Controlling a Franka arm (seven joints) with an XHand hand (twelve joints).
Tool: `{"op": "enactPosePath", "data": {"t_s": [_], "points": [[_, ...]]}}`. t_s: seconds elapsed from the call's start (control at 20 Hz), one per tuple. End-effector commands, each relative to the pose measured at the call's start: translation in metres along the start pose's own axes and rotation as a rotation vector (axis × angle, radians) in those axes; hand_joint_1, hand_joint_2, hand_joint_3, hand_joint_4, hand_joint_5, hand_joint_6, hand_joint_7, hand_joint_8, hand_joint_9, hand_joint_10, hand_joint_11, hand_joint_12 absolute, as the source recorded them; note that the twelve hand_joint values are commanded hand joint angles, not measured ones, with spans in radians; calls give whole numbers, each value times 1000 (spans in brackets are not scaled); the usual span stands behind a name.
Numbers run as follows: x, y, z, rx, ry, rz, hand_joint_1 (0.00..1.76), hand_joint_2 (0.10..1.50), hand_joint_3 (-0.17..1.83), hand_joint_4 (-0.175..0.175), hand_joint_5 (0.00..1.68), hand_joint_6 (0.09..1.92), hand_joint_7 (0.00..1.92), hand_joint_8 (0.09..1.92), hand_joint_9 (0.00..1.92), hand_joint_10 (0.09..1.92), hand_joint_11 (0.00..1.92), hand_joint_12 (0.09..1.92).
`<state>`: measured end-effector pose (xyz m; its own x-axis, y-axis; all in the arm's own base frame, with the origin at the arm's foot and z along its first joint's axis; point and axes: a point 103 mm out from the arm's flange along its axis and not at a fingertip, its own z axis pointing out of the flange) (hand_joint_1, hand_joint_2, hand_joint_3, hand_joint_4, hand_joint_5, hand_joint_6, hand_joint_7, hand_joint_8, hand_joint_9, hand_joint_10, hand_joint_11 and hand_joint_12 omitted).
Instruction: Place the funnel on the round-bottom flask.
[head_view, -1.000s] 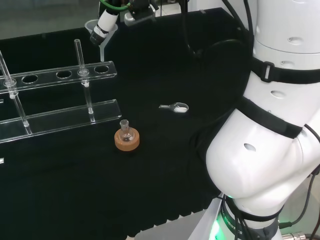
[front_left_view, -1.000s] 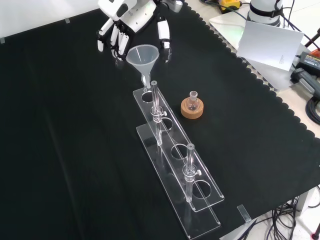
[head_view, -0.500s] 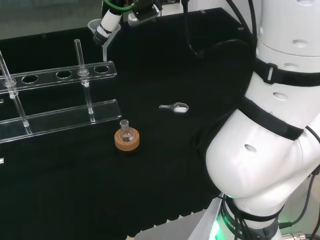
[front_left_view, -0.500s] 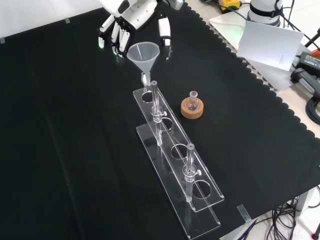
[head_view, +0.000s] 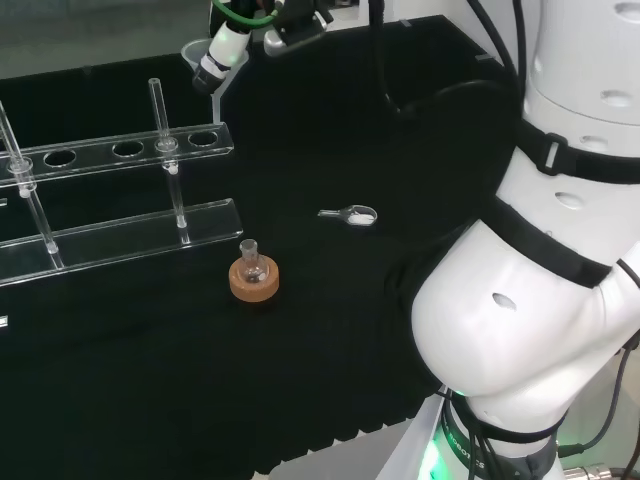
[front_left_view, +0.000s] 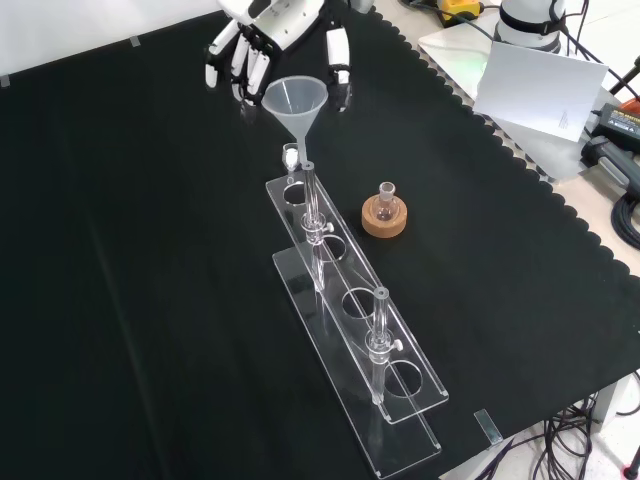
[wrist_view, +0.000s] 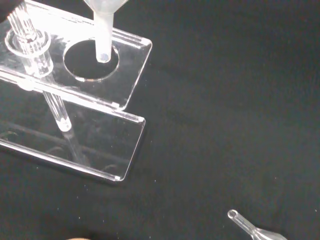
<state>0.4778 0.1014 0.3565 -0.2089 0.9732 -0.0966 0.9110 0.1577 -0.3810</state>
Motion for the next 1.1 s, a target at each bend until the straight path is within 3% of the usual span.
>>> {"op": "enactPosePath", "data": {"t_s": [0.05, 0.55, 1.1], "points": [[-4, -27, 15, 5, 16, 49, 806, 757, 17, 18, 829, 182, 1161, 380, 629, 416, 0, 765], [-2, -55, 45, 45, 39, 92, 808, 758, 19, 18, 830, 193, 1164, 378, 630, 415, 0, 769], [9, -65, 60, 46, 49, 124, 814, 762, 22, 17, 815, 226, 1168, 372, 632, 412, 0, 811]]}}
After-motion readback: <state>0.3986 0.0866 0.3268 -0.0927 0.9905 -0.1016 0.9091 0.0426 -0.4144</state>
